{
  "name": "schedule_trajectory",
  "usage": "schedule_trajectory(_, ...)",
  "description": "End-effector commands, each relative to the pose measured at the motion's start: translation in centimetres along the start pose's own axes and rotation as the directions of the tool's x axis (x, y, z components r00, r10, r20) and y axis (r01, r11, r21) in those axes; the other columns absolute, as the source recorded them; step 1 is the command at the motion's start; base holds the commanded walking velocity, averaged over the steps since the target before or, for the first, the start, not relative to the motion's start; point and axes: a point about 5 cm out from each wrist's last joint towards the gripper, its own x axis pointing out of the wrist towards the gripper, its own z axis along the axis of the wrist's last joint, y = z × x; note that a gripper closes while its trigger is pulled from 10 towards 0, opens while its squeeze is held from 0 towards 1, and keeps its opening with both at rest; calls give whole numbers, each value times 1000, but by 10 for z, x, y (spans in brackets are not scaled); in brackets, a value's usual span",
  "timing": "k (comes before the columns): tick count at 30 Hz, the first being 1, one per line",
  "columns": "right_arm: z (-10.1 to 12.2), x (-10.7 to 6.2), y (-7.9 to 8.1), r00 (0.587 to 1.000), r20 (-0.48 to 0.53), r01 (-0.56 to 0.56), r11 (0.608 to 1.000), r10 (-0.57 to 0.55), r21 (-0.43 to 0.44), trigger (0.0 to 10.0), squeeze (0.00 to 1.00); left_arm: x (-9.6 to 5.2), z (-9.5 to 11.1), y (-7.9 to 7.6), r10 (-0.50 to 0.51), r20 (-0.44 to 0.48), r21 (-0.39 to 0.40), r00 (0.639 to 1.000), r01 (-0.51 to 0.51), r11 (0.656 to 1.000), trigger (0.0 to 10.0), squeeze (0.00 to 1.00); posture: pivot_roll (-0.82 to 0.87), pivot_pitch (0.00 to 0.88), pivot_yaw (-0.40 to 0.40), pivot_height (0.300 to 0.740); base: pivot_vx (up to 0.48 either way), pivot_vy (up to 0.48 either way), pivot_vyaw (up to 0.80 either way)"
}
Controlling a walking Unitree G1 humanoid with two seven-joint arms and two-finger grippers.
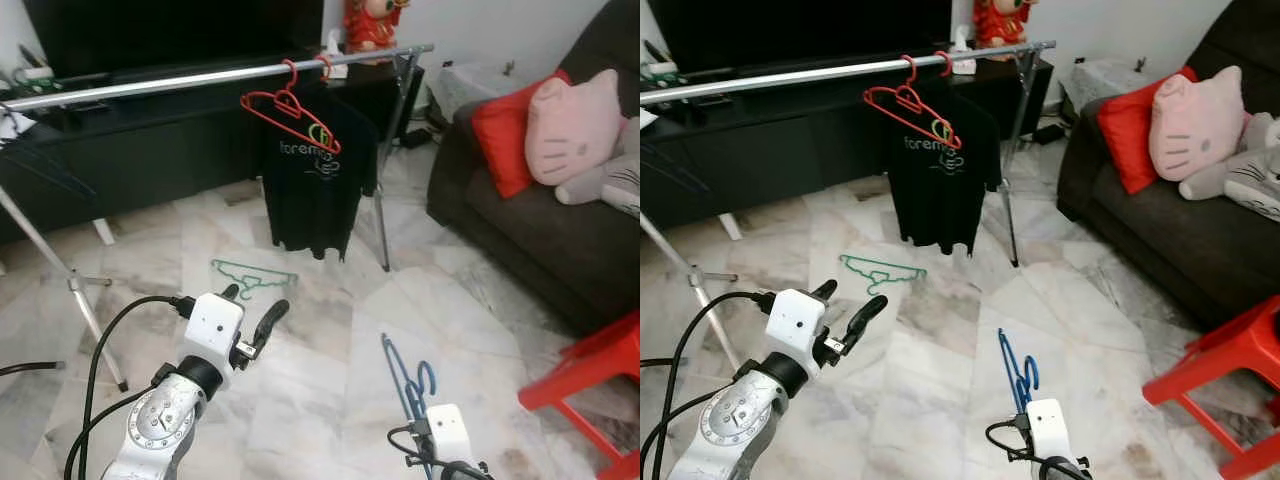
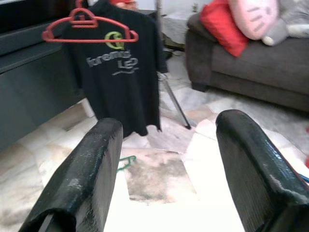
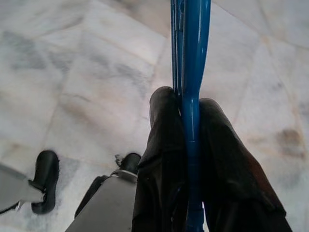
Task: Hang hanger
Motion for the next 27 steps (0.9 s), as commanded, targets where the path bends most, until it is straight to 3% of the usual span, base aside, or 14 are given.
schedule_trajectory(1, 0, -1, 0, 998, 8, -62, 996, 63, -71, 10000, 0, 3, -4, 1, -42, -26, 40, 999, 43, 998, 10000, 0, 38, 35, -95, 740, 0, 0, 0)
schedule_trajectory(3, 0, -1, 1, 997, 7, -76, 993, 77, -89, 10000, 0, 3, -4, 2, -44, -30, 48, 999, 46, 998, 10000, 0, 38, 35, -95, 740, 0, 0, 0)
schedule_trajectory(4, 2, -1, 4, 990, -7, -139, 975, 140, -174, 10000, 0, 2, -8, 6, -65, -46, 81, 997, 69, 994, 10000, 0, 36, 35, -95, 740, 0, 0, 0)
schedule_trajectory(5, 2, -1, 4, 990, -7, -139, 975, 140, -174, 10000, 0, 2, -8, 6, -65, -46, 81, 997, 69, 994, 10000, 0, 36, 35, -95, 740, 0, 0, 0)
schedule_trajectory(8, 95, 5, -31, 950, 141, -225, 924, 279, -309, 10000, 0, 0, -14, 13, -119, -84, 158, 989, 131, 979, 10000, 0, 33, 31, -95, 740, 0, 0, 0)
schedule_trajectory(9, 114, 2, -41, 936, 162, -243, 908, 311, -340, 10000, 0, 0, -16, 13, -145, -100, 181, 984, 162, 970, 10000, 0, 33, 31, -95, 740, 0, 0, 0)
schedule_trajectory(13, 122, -5, -58, 926, 134, -272, 869, 354, -414, 10000, 0, -2, -21, 16, -216, -147, 233, 965, 246, 941, 10000, 0, 29, 29, -93, 740, 0, 0, 0)
schedule_trajectory(18, 120, -7, -62, 921, 110, -295, 854, 374, -429, 10000, 0, 0, -22, 18, -236, -149, 238, 960, 267, 934, 10000, 0, 29, 35, -93, 740, 0, 0, 0)
schedule_trajectory(19, 119, -8, -59, 903, 92, -341, 832, 419, -438, 10000, 0, -1, -22, 17, -261, -153, 228, 953, 291, 929, 10000, 0, 28, 40, -92, 740, 0, 0, 0)
schedule_trajectory(20, 117, -11, -55, 858, 36, -441, 770, 512, -462, 10000, 0, -2, -19, 13, -326, -154, 202, 933, 353, 914, 10000, 0, 27, 43, -92, 740, 0, 0, 0)
schedule_trajectory(21, 116, -12, -53, 836, 4, -479, 733, 549, -482, 10000, 0, -2, -17, 11, -357, -152, 191, 922, 382, 904, 10000, 0, 27, 43, -92, 740, 0, 0, 0)
schedule_trajectory(25, 117, -17, -50, 775, -73, -565, 637, 627, -524, 10000, 0, -4, -11, 5, -459, -150, 178, 876, 480, 859, 10000, 0, 32, 48, -96, 740, 0, 0, 0)
schedule_trajectory(26, 121, -20, -49, 734, -102, -604, 576, 671, -551, 10000, 0, -7, -10, 1, -539, -182, 152, 822, 565, 811, 10000, 0, 35, 52, -99, 740, 0, 0, 0)
schedule_trajectory(27, 123, -22, -48, 720, -112, -615, 555, 685, -560, 10000, 0, -8, -10, -1, -566, -195, 144, 801, 595, 791, 10000, 0, 35, 52, -99, 740, 0, 0, 0)
